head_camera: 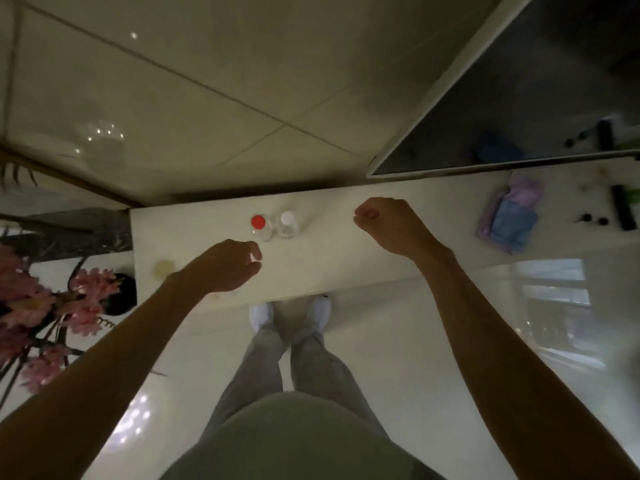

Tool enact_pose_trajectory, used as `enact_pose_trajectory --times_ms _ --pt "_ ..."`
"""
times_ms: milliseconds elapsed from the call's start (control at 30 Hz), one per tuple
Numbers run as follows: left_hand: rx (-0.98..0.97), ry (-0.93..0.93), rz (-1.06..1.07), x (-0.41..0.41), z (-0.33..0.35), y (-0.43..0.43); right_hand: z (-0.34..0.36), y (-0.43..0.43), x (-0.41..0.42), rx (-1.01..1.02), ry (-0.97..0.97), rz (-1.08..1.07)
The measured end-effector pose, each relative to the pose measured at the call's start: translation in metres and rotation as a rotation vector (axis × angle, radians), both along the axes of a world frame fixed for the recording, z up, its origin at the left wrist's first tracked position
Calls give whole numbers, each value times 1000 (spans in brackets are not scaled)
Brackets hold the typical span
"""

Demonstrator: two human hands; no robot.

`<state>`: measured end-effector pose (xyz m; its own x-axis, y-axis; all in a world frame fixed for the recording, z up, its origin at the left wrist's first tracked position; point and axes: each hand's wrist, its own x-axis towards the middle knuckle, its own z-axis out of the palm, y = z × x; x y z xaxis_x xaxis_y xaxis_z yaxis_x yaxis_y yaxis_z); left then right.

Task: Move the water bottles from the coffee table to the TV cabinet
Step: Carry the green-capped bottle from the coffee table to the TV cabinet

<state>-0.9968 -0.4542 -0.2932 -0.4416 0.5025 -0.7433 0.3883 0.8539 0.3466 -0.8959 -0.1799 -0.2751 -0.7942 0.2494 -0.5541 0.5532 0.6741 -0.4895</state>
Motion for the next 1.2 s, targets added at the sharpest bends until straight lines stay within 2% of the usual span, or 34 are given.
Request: enact_pose_trajectory --times_ms 133,233,367,467,800,1200 --pt "73 211 -251 -17 59 17 55 -3 42 77 36 -97" --pt "170 272 -378 -11 101 43 82 -13 78 117 30 -242" --pt "285 275 -535 18 141 73 99 -40 130 167 124 -384" --pt "358 276 -677 45 152 84 102 -69 169 214 107 -489" --pt "417 165 -1134 162 168 104 122 -156 298 279 56 -862" --pt "543 169 -1396 347 200 46 145 -271 455 354 117 -1119"
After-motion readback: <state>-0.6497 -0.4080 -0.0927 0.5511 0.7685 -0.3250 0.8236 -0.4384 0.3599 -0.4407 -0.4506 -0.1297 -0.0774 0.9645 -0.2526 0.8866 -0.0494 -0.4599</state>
